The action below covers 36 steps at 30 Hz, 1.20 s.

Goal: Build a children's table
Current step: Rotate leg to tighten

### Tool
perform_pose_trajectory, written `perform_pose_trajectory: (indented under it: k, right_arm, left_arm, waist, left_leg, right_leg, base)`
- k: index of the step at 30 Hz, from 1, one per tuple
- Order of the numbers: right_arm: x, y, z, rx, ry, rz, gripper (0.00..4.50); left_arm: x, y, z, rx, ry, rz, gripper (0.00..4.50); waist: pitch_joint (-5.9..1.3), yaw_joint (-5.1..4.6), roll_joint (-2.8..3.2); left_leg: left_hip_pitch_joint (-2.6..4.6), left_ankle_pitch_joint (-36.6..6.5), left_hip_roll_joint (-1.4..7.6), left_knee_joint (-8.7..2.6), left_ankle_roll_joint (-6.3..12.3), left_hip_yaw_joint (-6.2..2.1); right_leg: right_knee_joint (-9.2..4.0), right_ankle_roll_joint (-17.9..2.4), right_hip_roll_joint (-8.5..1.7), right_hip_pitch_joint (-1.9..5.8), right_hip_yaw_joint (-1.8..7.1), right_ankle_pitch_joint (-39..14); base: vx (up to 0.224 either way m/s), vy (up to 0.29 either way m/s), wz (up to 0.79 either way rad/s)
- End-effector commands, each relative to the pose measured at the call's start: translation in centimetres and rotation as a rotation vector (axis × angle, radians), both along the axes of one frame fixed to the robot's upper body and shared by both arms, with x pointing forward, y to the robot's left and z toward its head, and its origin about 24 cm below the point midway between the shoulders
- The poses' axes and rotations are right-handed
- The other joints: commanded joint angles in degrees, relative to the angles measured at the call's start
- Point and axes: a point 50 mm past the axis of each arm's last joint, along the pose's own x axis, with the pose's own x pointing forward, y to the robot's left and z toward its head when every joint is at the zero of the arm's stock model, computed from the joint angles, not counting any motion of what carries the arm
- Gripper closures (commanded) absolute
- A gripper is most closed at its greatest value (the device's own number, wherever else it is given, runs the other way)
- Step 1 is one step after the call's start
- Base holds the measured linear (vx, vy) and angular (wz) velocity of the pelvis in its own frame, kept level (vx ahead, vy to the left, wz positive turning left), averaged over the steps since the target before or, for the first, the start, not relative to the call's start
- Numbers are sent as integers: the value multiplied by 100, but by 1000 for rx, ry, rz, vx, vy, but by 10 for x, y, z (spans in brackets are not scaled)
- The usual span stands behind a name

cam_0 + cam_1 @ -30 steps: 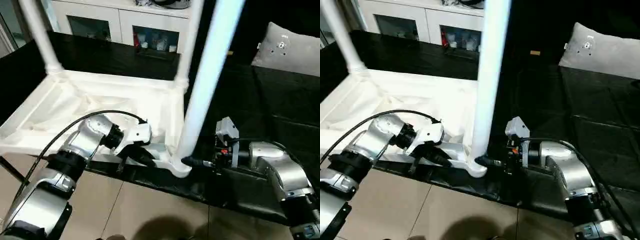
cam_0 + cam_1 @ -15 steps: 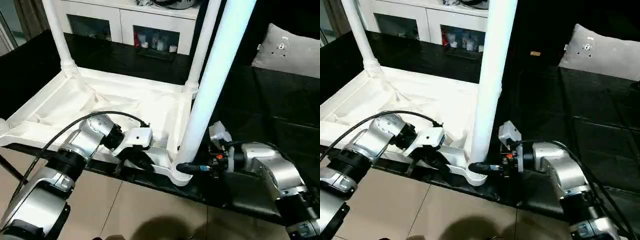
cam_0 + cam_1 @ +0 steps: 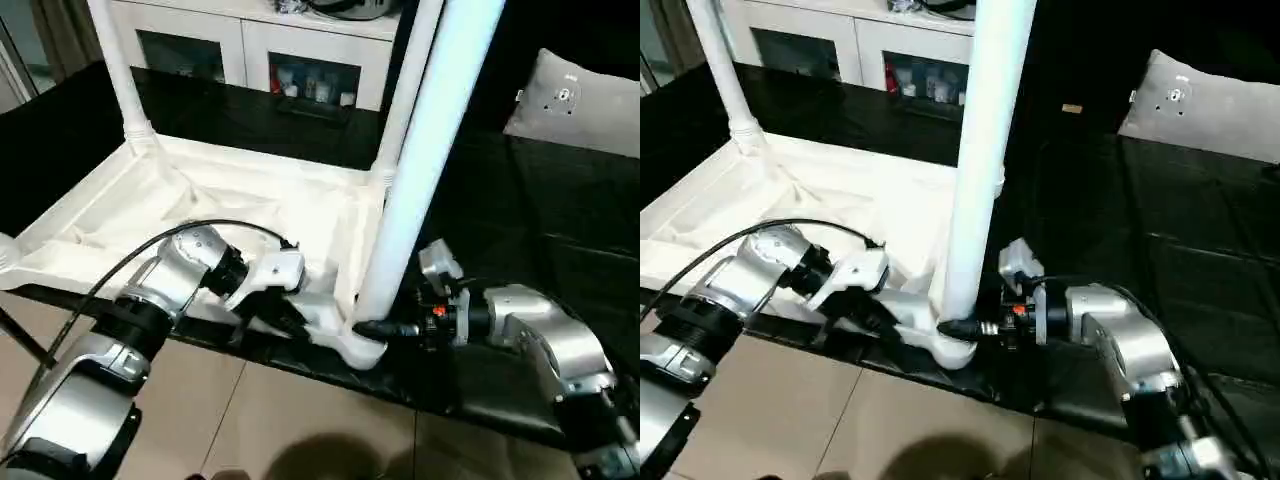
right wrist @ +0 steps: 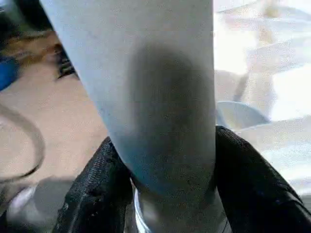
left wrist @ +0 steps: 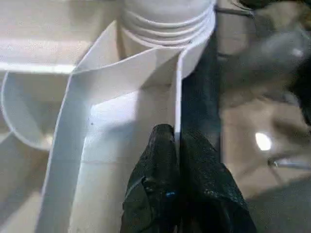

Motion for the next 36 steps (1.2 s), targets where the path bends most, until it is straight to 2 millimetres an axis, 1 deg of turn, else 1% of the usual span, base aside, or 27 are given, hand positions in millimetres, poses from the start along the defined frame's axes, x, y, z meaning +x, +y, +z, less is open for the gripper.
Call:
perform_pose_trajectory:
  k: [1,2,3,4,5,6,7,8,9,11,12,13,14,15,17,19,22,23,24,29,30,31,32,34,35,36]
  right_arm:
    - [9,11,-5,-33,-4,-144,238]
    - [13,12,-7,-44,7,-216,239]
    - [17,15,-9,-43,16,-279,239]
    - [23,20,-9,-34,24,-366,241]
    - [23,20,-9,-34,24,-366,241]
    - [26,23,-10,-48,20,-411,241]
    - [31,26,-12,-74,31,-517,242]
    - [32,27,-13,-77,35,-537,243]
    - [35,29,-14,-84,46,-597,244]
    - [38,34,-14,-93,49,-669,244]
    - [39,37,-12,-85,36,-684,244]
    - [39,40,-11,-74,22,-690,244]
    - [39,41,-9,-68,0,-696,190]
    - [39,41,-9,-68,0,-696,190]
    - [39,43,-8,-39,-20,-700,172]
    - [37,41,-8,-41,-36,-696,141]
    - [35,38,-7,-36,-51,-692,132]
    - [34,36,-6,-31,-56,-691,112]
    - [34,36,-6,-29,-58,-690,112]
    - [27,23,-2,-10,-93,-644,66]
    - [27,23,-2,-10,-93,-644,58]
    - [25,15,-1,-13,-105,-603,49]
    - [23,11,-1,-20,-112,-572,39]
    - [19,3,-1,-32,-114,-493,21]
    - [15,-3,-1,-55,-117,-422,5]
    - [15,-3,-1,-55,-117,-422,5]
  left_arm:
    - [3,-34,10,-103,-23,26,450]
    - [4,-39,10,-114,-28,63,450]
    - [6,-44,10,-128,-28,104,450]
    - [9,-54,11,-154,-36,168,450]
    - [9,-54,11,-154,-36,168,450]
    - [11,-59,11,-168,-39,209,450]
    - [14,-67,12,-187,-48,279,450]
    - [15,-68,12,-190,-50,293,450]
    - [18,-73,13,-202,-63,340,450]
    - [22,-80,16,-221,-86,419,450]
    - [23,-83,17,-227,-98,447,450]
    - [24,-84,18,-230,-106,460,450]
    - [24,-86,19,-232,-117,472,450]
    - [24,-86,19,-232,-117,472,450]
    - [25,-84,21,-221,-144,472,450]
    - [25,-80,20,-212,-152,466,450]
    - [24,-74,19,-203,-156,450,450]
    - [23,-71,18,-200,-160,438,450]
    - [23,-70,18,-200,-160,435,450]
    - [20,-54,14,-179,-164,359,450]
    - [20,-54,14,-179,-164,359,450]
    - [19,-48,13,-157,-160,330,450]
    - [18,-45,13,-156,-164,291,450]
    - [16,-39,12,-142,-152,239,450]
    - [13,-36,12,-132,-155,177,450]
    - [13,-36,12,-132,-155,177,450]
  waist:
    - [-415,-36,0]
    - [-406,-76,-15]
    - [-408,-90,-18]
    - [-412,-141,-24]
    - [-409,-175,-33]
    - [-428,-207,-33]
    - [-424,-255,-22]
    - [-434,-303,-26]
    - [-439,-313,-15]
    - [-437,-327,-15]
    - [-444,-328,-6]
    - [-449,-327,-2]
    - [-453,-313,-12]
    - [-456,-308,-2]
    - [-460,-307,11]
    - [-465,-300,2]
    - [-457,-297,16]
    - [-457,-298,13]
    - [-449,-300,16]
    - [-444,-286,30]
    - [-440,-291,31]
    - [-450,-284,30]
    - [-452,-270,30]
    - [-459,-252,32]
    - [-457,-236,54]
    - [-457,-236,54]
  left_leg:
    - [-63,-799,15,-392,17,96]
    - [-107,-774,-10,-403,-7,86]
    - [-111,-771,-19,-403,-14,81]
    - [-101,-784,-27,-386,-21,89]
    - [-102,-803,-38,-382,-16,88]
    - [-123,-732,-58,-373,40,80]
    - [-115,-682,-49,-367,66,92]
    - [-133,-626,-65,-355,74,87]
    - [-129,-600,-67,-353,72,88]
    - [-115,-620,-72,-353,121,93]
    - [-113,-582,-62,-353,151,96]
    - [-101,-592,-50,-349,185,102]
    - [-100,-570,-48,-354,233,104]
    - [-103,-548,-40,-357,243,97]
    - [-102,-526,-31,-359,289,95]
    - [-112,-475,-29,-353,337,98]
    - [-117,-504,-28,-352,371,103]
    - [-116,-515,-29,-351,371,104]
    - [-118,-549,-31,-357,371,102]
    - [-108,-642,-16,-368,353,94]
    - [-111,-657,-14,-367,353,99]
    - [-103,-680,-7,-367,344,92]
    - [-100,-641,-5,-357,366,100]
    - [-117,-572,1,-348,408,103]
    - [-121,-581,-3,-346,454,93]
    - [-121,-581,-3,-346,454,93]
  right_leg:
    - [-449,-867,-326,373,190,-2017]
    - [-466,-788,-320,412,181,-2119]
    - [-474,-749,-321,417,174,-2180]
    - [-484,-725,-315,395,179,-2232]
    - [-496,-708,-308,392,176,-2284]
    - [-502,-676,-308,430,174,-2276]
    - [-495,-734,-293,402,186,-2118]
    - [-487,-786,-283,420,175,-2003]
    - [-480,-803,-279,417,179,-1958]
    - [-496,-833,-268,410,181,-1927]
    - [-481,-880,-265,410,192,-1758]
    - [-473,-947,-261,398,197,-1592]
    - [-464,-1005,-261,409,200,-1434]
    - [-447,-1035,-266,416,201,-1344]
    - [-429,-1111,-268,416,201,-1132]
    - [-409,-1185,-279,433,206,-902]
    - [-414,-1214,-284,433,210,-885]
    - [-412,-1210,-284,435,212,-893]
    - [-422,-1193,-282,435,211,-948]
    - [-437,-1130,-289,432,211,-1119]
    - [-439,-1129,-286,423,215,-1123]
    - [-428,-1141,-289,421,209,-1116]
    - [-423,-1160,-286,422,217,-1022]
    - [-397,-1219,-291,429,222,-824]
    - [-400,-1251,-287,440,214,-772]
    - [-400,-1251,-287,440,214,-772]
  base:
    - [0,0,0]
    - [0,0,0]
    - [0,0,0]
    - [0,0,0]
    - [0,0,0]
    - [0,0,0]
    - [0,0,0]
    - [0,0,0]
    - [0,0,0]
    - [0,0,0]
    - [0,0,0]
    - [0,0,0]
    - [0,0,0]
    - [0,0,0]
    - [0,0,0]
    - [0,0,0]
    - [0,0,0]
    - [0,0,0]
    - [0,0,0]
    - [0,0,0]
    - [0,0,0]
    - [0,0,0]
    - [0,0,0]
    - [0,0,0]
    - [0,0,0]
    - [0,0,0]
